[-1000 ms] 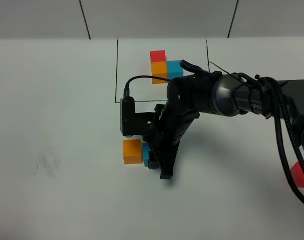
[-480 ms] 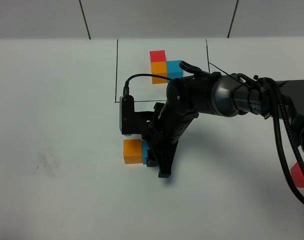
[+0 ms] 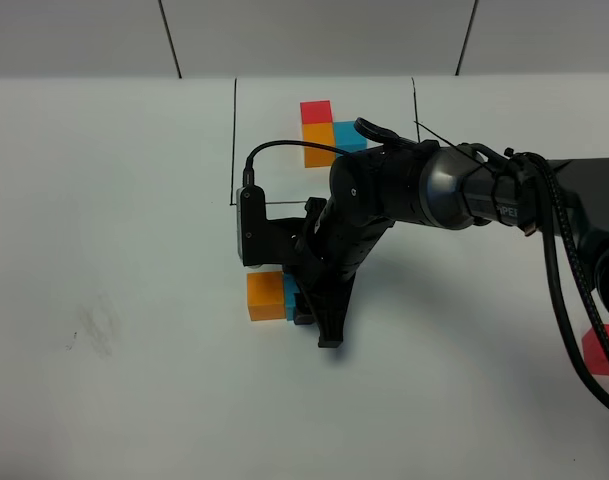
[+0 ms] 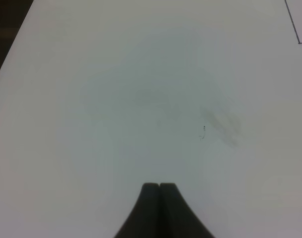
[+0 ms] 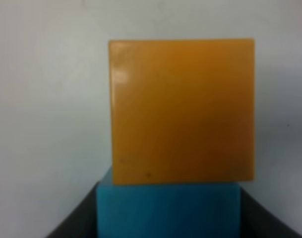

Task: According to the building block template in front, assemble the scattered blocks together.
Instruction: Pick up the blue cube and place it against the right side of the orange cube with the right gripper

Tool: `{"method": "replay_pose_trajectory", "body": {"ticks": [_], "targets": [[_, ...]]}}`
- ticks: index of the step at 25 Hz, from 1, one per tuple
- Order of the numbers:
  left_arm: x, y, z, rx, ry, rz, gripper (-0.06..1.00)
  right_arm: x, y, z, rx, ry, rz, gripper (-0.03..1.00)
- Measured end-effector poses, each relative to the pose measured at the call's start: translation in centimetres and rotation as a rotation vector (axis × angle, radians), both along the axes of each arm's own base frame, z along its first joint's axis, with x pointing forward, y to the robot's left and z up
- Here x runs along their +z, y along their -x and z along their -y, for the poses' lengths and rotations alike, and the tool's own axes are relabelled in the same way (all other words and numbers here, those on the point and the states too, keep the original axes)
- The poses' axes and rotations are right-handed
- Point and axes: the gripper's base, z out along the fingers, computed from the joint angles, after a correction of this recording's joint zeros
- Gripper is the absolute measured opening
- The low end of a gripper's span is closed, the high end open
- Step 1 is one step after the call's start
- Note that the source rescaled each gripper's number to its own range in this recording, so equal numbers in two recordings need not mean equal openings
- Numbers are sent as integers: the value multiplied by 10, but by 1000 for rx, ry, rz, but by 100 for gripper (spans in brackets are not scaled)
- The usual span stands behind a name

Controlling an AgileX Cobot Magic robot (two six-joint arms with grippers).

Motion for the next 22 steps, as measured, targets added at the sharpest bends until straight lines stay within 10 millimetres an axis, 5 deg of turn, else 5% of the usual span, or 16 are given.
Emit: {"method": "replay_pose_trajectory", "body": {"ticks": [12, 18, 22], "targets": [[0, 0, 0, 0, 0, 0, 0, -1, 2, 0, -38, -3, -36, 44], [0, 0, 0, 0, 0, 0, 0, -1, 0, -1, -114, -17, -46, 72], [0, 0, 0, 0, 0, 0, 0, -1, -1, 1, -176, -10, -48, 78]]}}
